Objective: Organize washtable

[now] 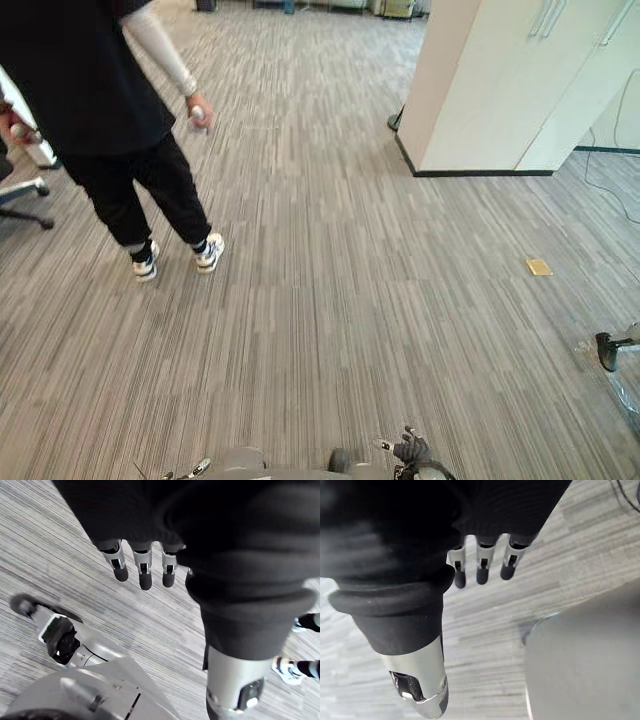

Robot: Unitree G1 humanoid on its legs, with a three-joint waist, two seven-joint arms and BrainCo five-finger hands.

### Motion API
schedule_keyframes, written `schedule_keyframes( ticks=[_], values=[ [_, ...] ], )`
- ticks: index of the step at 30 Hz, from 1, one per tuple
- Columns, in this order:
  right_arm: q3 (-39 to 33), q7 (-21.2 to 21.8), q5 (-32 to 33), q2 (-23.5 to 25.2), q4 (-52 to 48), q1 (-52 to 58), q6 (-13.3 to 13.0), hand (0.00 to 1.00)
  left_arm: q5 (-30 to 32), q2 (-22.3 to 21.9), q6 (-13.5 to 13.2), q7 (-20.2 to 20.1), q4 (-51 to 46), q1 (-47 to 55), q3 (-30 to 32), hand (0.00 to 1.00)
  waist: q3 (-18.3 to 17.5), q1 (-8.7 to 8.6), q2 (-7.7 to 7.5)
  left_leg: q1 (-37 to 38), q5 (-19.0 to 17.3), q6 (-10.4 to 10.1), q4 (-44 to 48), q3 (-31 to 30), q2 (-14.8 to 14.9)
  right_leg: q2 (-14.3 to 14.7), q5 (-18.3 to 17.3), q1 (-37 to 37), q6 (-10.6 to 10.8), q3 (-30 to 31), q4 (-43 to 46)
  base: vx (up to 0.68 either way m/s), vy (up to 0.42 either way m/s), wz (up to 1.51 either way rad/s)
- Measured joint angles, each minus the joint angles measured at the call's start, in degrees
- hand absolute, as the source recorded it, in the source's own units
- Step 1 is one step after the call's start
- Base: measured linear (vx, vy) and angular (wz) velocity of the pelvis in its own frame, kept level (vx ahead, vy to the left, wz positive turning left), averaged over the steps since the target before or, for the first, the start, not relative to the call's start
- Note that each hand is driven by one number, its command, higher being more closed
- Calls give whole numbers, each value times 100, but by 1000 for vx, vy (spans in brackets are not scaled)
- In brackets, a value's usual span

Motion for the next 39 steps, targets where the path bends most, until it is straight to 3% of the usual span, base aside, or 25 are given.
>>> schedule_keyframes(
  ticks=[1, 3, 6, 8, 11, 13, 14, 29, 39],
  values=[
    [-4, 2, 14, -20, 7, 28, -11, 0, -57, 1, -3, -4, 1, -13, -133, 0, -52, 18, 38, 58, 125, -93, -1266, -73, -102, -34, -133, 101, 147, -8, -70, 250, 26, -31],
    [13, 3, -22, -138, 15, 41, -3, 0, -56, -26, 5, -16, 139, -24, -238, 0, -122, 17, 170, 85, 847, 47, -2026, -198, -194, -52, -462, 299, 261, 31, -58, 295, 109, -39],
    [-54, -17, -27, -8, 17, 176, -32, 0, -35, 187, -4, -21, 223, -44, -404, 0, -310, -14, -79, 394, 897, 120, -2539, -278, -568, -394, -688, 342, 458, -28, 90, 268, 124, 13],
    [-52, -9, -29, 37, 138, 170, -26, 0, -4, 279, -19, -20, 274, -54, -441, 0, -370, -7, -205, 469, 946, 193, -2673, -347, -674, -501, -702, 349, 482, -65, 94, 152, 88, 31],
    [-45, -9, -34, 66, 365, 65, 8, 0, 12, 437, 12, -16, 483, 38, -561, 0, -455, 3, -308, 725, 1034, 305, -3004, -374, -842, -646, -689, 462, 503, -34, 108, 106, 109, 19],
    [-24, -26, -37, 70, 487, 55, 66, 0, 127, 525, 67, -2, 537, 85, -785, 0, -480, -1, -298, 931, 1096, 363, -3221, -372, -912, -684, -676, 527, 523, -19, 124, 35, 74, 7],
    [240, -49, -150, 38, 625, -65, 4, 0, 125, 827, 4, -16, 776, 202, -1311, 0, -383, -187, -541, 1503, 1796, 693, -4684, -372, -1682, -1229, -859, 623, 920, 393, -360, 6, 16, 3],
    [173, -131, -8, -139, 739, -13, -31, 0, 128, 792, -4, 18, 802, 203, -1215, 0, -348, -181, -482, 1349, 1728, 694, -4681, -362, -1644, -1226, -858, 516, 910, 354, -446, 3, -3, 1],
    [136, -142, 42, -163, 809, 56, -64, 0, 186, 753, 1, 131, 838, 203, -770, 0, -340, -182, -475, 1307, 1668, 677, -4638, -370, -1646, -1202, -839, 530, 939, 286, -566, 64, -35, -2]
  ],
)
